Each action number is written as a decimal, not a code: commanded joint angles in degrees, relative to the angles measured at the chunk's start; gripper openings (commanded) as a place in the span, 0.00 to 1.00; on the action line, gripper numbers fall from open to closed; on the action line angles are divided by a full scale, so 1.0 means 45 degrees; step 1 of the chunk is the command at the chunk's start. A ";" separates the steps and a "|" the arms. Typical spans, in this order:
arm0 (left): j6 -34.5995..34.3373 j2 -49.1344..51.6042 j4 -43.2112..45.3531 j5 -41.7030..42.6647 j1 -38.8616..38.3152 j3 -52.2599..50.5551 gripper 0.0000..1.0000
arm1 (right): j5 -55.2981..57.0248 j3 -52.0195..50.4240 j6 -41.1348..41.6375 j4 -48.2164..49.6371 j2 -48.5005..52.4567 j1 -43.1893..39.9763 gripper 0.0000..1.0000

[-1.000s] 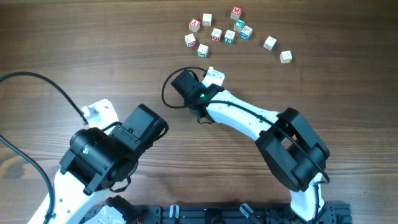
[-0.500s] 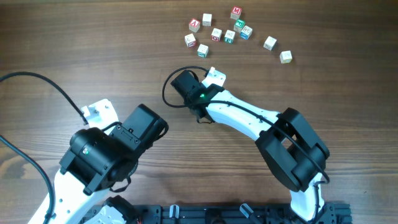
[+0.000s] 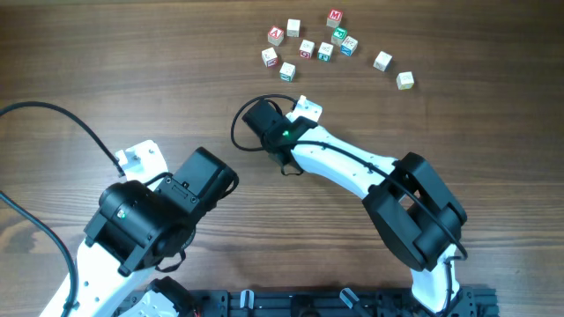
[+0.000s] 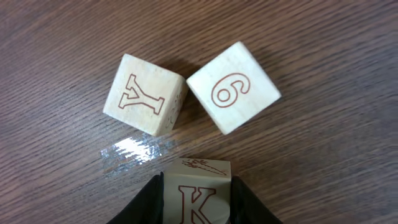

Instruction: Form a circle

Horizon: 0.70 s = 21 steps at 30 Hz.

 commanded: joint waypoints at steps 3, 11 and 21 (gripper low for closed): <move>-0.0180 -0.0053 -0.0010 -0.0073 -0.0019 -0.0034 1.00 | 0.0476 0.0665 0.0189 -0.0141 0.0277 -0.0049 0.18; -0.0180 -0.0053 -0.0010 -0.0073 -0.0019 -0.0034 1.00 | 0.0534 0.0627 0.0340 -0.0141 0.0325 -0.0039 0.18; -0.0180 -0.0053 -0.0010 -0.0073 -0.0019 -0.0034 1.00 | 0.0432 0.0627 0.0534 -0.0092 0.0612 -0.0039 0.18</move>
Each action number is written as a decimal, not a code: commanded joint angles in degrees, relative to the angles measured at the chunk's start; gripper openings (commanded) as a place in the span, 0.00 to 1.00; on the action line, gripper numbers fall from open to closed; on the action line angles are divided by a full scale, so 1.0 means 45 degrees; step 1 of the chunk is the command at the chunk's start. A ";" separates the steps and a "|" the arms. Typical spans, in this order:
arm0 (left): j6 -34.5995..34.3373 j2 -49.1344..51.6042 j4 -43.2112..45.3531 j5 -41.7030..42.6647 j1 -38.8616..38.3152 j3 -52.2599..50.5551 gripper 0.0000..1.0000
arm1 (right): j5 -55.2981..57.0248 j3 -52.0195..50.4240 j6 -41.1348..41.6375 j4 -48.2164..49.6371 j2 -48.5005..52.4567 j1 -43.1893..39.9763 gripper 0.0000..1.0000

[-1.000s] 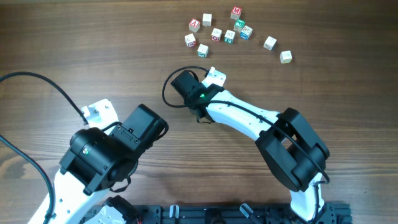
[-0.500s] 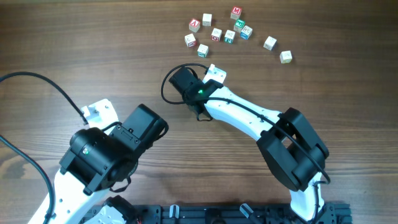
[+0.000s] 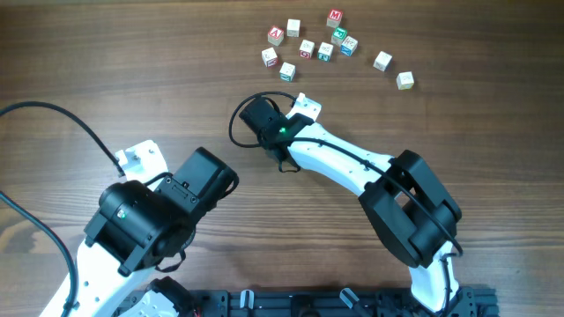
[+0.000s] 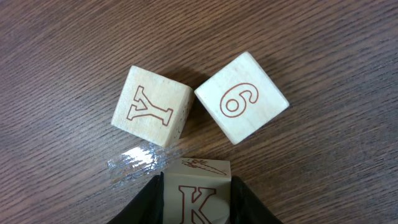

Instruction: Form a circle

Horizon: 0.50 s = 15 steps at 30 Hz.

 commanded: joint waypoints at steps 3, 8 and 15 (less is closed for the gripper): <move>-0.0180 -0.0058 -0.0010 -0.0078 -0.0019 -0.0034 1.00 | 0.0282 0.0199 0.0335 0.0024 0.0272 -0.0039 0.19; -0.0180 -0.0058 -0.0010 -0.0078 -0.0019 -0.0034 1.00 | 0.0291 0.0199 0.0680 0.0019 0.0272 -0.0039 0.19; -0.0180 -0.0053 -0.0010 -0.0078 -0.0019 -0.0034 1.00 | 0.0330 0.0199 0.0899 -0.0049 0.0272 -0.0039 0.20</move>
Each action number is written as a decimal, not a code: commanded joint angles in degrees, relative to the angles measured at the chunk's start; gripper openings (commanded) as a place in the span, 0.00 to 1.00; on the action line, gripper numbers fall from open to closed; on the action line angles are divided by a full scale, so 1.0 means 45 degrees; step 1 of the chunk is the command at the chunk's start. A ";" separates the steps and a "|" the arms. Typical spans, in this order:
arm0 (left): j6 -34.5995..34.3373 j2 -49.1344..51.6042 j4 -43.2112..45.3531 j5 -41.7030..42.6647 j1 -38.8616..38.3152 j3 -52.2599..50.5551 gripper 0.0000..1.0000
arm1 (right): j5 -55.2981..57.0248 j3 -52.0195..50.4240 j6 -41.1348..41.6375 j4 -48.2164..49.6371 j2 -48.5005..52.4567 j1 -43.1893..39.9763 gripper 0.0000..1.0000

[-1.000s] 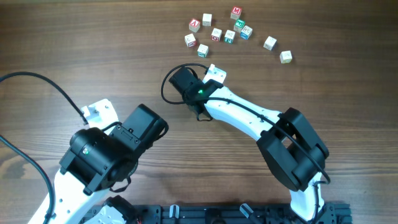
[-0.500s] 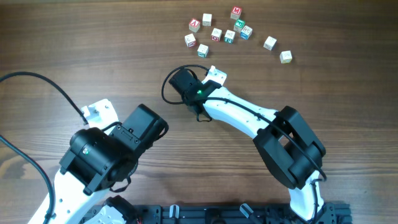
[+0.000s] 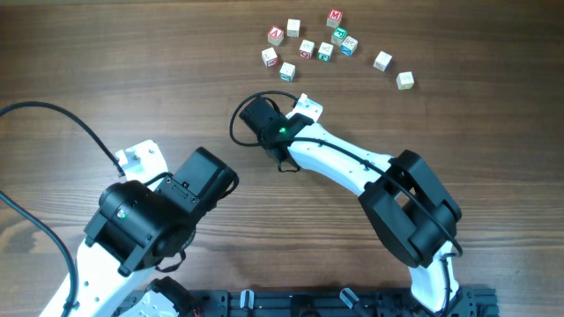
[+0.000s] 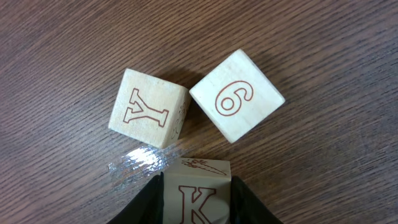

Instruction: Form a circle

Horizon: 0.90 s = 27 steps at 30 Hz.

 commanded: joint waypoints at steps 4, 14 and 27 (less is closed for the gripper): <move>-0.0180 -0.0058 -0.0010 -0.0073 -0.0019 -0.0034 1.00 | 0.0374 0.0199 0.0282 0.0063 0.0262 -0.0044 0.20; -0.0175 -0.0053 -0.0010 -0.0073 -0.0019 -0.0034 1.00 | 0.0515 0.0199 0.0291 0.0209 0.0262 -0.0044 0.20; -0.0180 -0.0053 -0.0010 -0.0073 -0.0019 -0.0034 1.00 | 0.0476 0.0199 0.0583 0.0194 0.0510 -0.0044 0.25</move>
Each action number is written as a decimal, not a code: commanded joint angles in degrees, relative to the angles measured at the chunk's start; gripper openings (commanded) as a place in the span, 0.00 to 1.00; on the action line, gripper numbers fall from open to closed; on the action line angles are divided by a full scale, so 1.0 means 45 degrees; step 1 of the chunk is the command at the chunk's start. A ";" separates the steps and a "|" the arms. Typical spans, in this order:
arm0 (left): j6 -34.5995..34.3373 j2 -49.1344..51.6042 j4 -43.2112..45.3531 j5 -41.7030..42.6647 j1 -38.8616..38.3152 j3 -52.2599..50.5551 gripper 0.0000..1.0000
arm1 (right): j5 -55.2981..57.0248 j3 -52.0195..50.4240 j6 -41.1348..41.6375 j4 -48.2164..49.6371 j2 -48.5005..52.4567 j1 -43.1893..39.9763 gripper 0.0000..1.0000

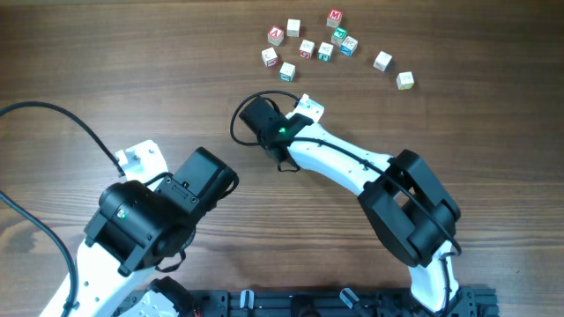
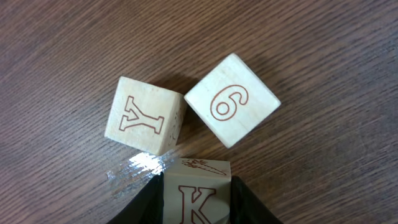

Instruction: Form a circle

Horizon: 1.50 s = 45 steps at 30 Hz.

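In the right wrist view my right gripper (image 2: 196, 198) is shut on a pale wooden K block (image 2: 196, 191) held just above the table. Right beyond it lie a Y block (image 2: 144, 122) and a 6 block (image 2: 232, 99), corners nearly touching. Overhead, the right gripper (image 1: 304, 107) sits just below a loose cluster of several letter blocks (image 1: 308, 48), with two stray blocks (image 1: 393, 70) to the right. My left gripper is out of view; only the left arm's body (image 1: 159, 216) shows at lower left.
A strip of shiny clear tape or glare (image 2: 137, 169) lies on the wooden table (image 1: 132, 70) beside the K block. The right arm's links (image 1: 410, 211) span the lower right. A black cable (image 1: 62, 119) loops at left.
The right gripper, still holding the K block, has shifted slightly; the Y and 6 blocks now sit a little higher in its view and the Y block appears a bit more turned.
The right gripper held the K block just short of the Y and 6 blocks at every earlier moment, with only small shifts of the two blocks in its view. The left arm stayed still. Now the K block is still gripped next to them.
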 commanded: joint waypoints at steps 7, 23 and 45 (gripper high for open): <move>-0.0180 -0.0058 -0.0010 -0.0073 -0.0019 -0.0034 1.00 | 0.0189 0.0189 0.0039 0.0228 0.0413 -0.0044 0.25; -0.0180 -0.0053 -0.0010 -0.0073 -0.0019 -0.0034 1.00 | 0.0379 0.0189 0.0044 0.0238 0.0413 -0.0053 0.28; -0.0180 -0.0058 -0.0010 -0.0073 -0.0019 -0.0034 1.00 | 0.0267 0.0452 -0.0724 0.0398 0.0316 -0.0053 0.74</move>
